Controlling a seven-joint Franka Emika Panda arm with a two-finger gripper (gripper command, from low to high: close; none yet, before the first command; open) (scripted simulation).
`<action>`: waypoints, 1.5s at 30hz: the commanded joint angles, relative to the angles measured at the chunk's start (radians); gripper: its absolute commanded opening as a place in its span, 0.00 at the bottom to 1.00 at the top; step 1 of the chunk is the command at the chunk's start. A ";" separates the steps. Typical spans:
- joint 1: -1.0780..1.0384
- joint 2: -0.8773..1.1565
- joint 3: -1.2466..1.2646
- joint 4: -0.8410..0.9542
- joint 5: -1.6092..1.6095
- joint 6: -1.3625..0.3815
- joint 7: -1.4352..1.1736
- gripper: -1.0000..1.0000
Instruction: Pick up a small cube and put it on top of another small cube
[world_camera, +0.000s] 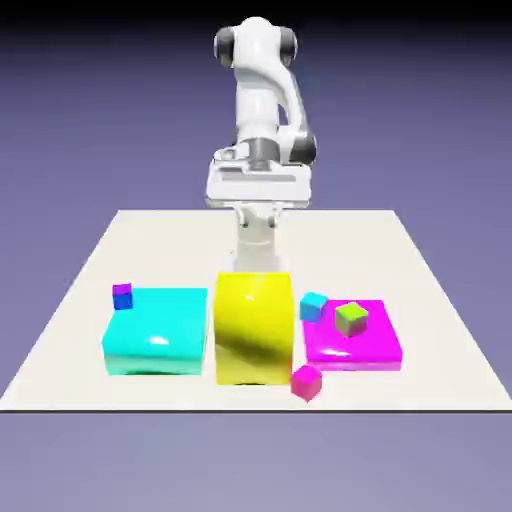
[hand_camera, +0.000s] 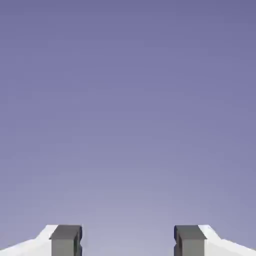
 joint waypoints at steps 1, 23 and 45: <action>0.002 0.036 0.009 0.031 -0.014 -0.039 -0.004 0.50; 0.045 0.834 0.214 0.722 -0.323 -0.888 -0.089 0.50; 0.059 1.302 0.321 1.076 -0.514 -1.321 -0.125 0.00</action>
